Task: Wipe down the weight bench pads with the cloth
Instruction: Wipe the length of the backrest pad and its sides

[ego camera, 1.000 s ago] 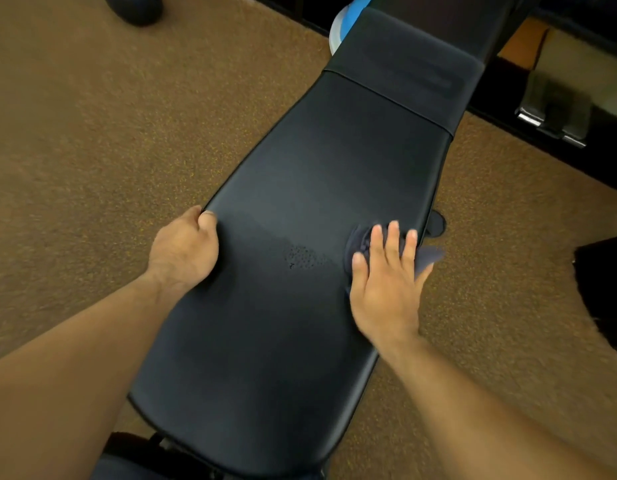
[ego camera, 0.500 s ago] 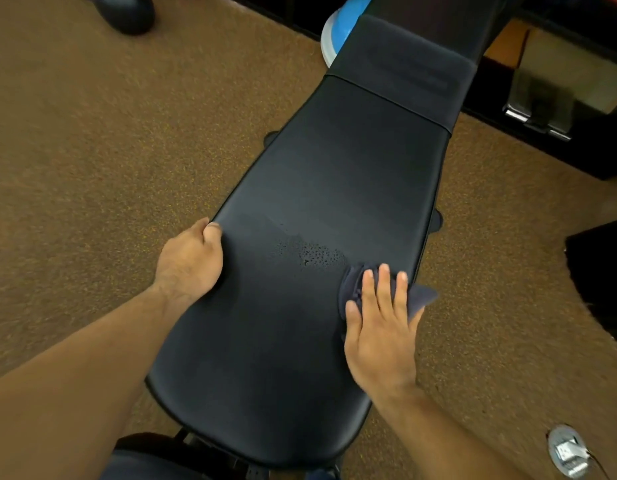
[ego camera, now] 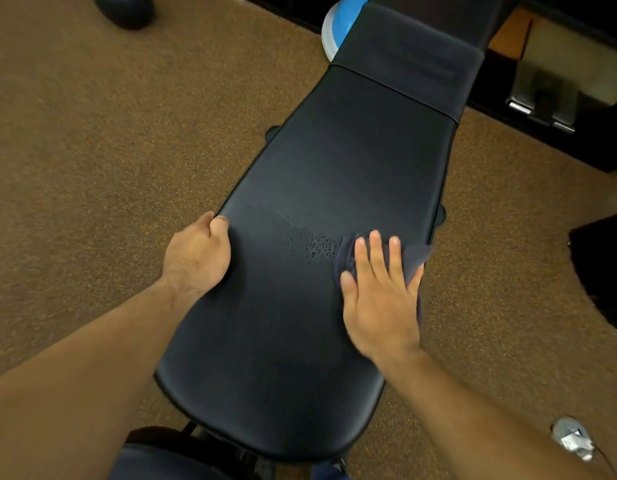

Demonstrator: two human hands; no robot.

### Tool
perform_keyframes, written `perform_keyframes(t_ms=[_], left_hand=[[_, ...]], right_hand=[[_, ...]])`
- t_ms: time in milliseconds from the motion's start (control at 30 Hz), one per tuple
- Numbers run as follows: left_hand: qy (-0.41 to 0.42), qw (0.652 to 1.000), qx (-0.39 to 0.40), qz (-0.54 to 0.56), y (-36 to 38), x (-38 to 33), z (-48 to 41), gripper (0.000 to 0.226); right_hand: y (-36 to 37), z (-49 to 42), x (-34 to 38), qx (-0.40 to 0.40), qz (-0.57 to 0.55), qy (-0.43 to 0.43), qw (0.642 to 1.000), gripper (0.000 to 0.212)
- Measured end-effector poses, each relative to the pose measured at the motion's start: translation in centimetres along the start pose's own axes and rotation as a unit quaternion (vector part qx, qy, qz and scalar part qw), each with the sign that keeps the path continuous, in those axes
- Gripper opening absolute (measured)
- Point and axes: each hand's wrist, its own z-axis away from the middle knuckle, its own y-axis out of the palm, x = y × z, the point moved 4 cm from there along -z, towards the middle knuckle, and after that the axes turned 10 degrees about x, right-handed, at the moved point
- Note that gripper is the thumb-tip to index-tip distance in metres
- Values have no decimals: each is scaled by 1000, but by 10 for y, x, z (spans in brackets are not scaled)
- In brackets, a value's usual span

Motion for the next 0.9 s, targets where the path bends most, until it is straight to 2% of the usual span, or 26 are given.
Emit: perform_keyframes(t_ms=[133,467,600,767,900], left_hand=[[-1,1000,3,-7,0,1,-3,50],[-12,1000,-8,5,2,3,-6,49],[-12,1000,-2,3,2,4,-6,49],[-9,1000,7,10,2,6,-6,52],[-15,1000,-1,9,1,6,-9,50]], right_hand=[[19,32,3,18,26,-49,998,55],[-8,-32,22,37,55,-72,995,62],[-3,-18,19,29,33,-78,996,61],[17,26,10,20,59,-99,993,56],[12,9,15,35,81,-113,990,56]])
